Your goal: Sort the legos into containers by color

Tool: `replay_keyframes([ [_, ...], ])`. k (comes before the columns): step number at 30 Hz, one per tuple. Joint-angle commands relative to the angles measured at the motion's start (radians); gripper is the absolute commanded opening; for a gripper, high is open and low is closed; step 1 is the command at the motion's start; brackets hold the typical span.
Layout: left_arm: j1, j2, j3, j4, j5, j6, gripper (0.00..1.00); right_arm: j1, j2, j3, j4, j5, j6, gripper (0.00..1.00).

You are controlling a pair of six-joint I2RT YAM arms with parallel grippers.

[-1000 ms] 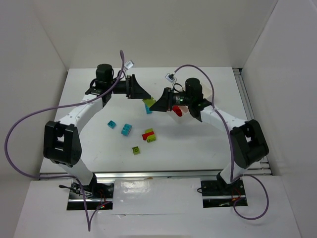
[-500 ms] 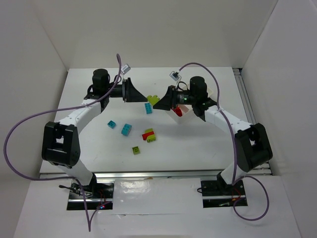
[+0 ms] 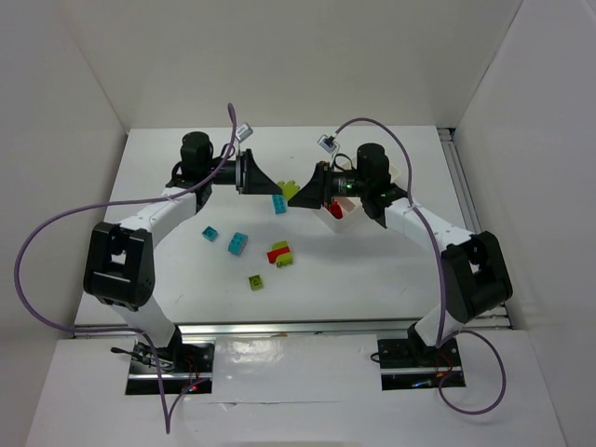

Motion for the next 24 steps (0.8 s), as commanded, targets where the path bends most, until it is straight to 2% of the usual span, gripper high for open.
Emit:
replay_keyframes([
  [1, -0.003, 0.006, 0.018, 0.073, 0.021, -0.011, 0.70, 0.005, 0.001, 0.006, 0.023, -0.026, -0.004, 0.09],
  [4, -0.003, 0.006, 0.018, 0.082, 0.021, -0.011, 0.60, 0.015, 0.010, 0.006, 0.023, -0.017, -0.004, 0.09],
  [11, -0.003, 0.006, 0.018, 0.096, 0.021, -0.032, 0.53, 0.024, 0.030, 0.015, 0.012, -0.028, -0.004, 0.09],
  [13, -0.003, 0.006, 0.018, 0.096, 0.021, -0.032, 0.28, 0.024, 0.030, 0.025, 0.012, -0.028, -0.004, 0.09],
  [15, -0.003, 0.017, 0.029, 0.085, 0.030, -0.032, 0.00, 0.024, 0.030, 0.025, 0.012, -0.037, -0.004, 0.38],
  [17, -0.003, 0.029, 0.040, 0.064, 0.030, -0.032, 0.00, 0.024, 0.021, 0.025, 0.003, -0.026, -0.015, 0.71],
  [20, -0.003, 0.039, 0.040, 0.064, 0.039, -0.022, 0.00, 0.024, 0.021, 0.046, -0.019, -0.005, -0.024, 0.81],
  [24, -0.003, 0.039, 0.050, -0.017, 0.049, 0.036, 0.00, 0.013, 0.021, 0.046, 0.003, -0.005, -0.014, 0.82],
])
